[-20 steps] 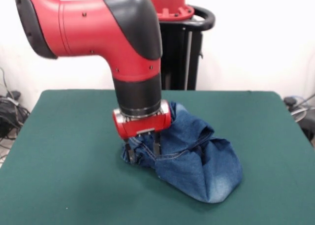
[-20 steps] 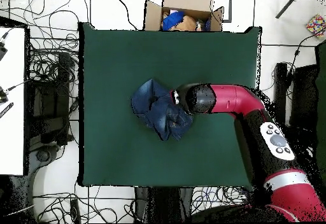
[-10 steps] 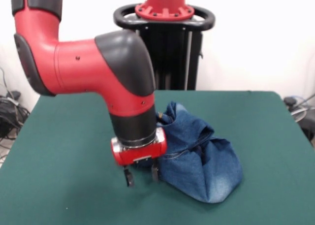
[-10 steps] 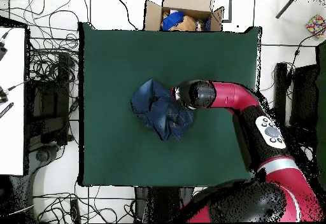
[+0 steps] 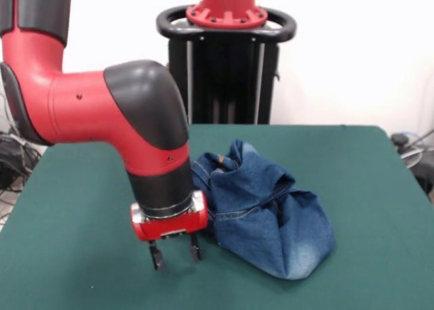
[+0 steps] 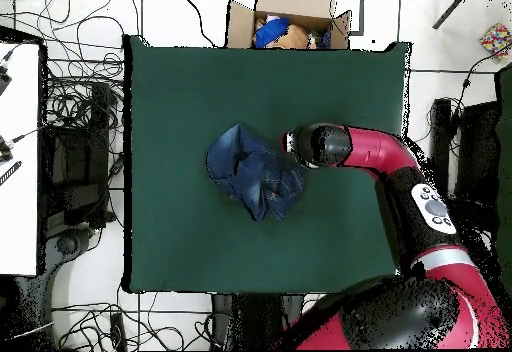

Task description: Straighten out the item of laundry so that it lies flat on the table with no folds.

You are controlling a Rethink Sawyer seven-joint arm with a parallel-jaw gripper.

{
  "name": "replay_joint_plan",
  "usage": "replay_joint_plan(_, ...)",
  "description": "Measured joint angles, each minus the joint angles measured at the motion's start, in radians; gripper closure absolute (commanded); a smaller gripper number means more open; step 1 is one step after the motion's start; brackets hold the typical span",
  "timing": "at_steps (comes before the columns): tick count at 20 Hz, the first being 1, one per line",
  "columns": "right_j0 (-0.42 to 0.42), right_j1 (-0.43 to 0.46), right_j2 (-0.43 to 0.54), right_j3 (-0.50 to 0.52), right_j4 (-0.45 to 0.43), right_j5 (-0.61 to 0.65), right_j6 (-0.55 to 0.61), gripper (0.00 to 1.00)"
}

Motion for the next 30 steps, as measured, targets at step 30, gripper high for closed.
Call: replay_joint_plan(30,-0.048,-0.492,0.003,0.234,0.086,0.214,0.000,0.00)
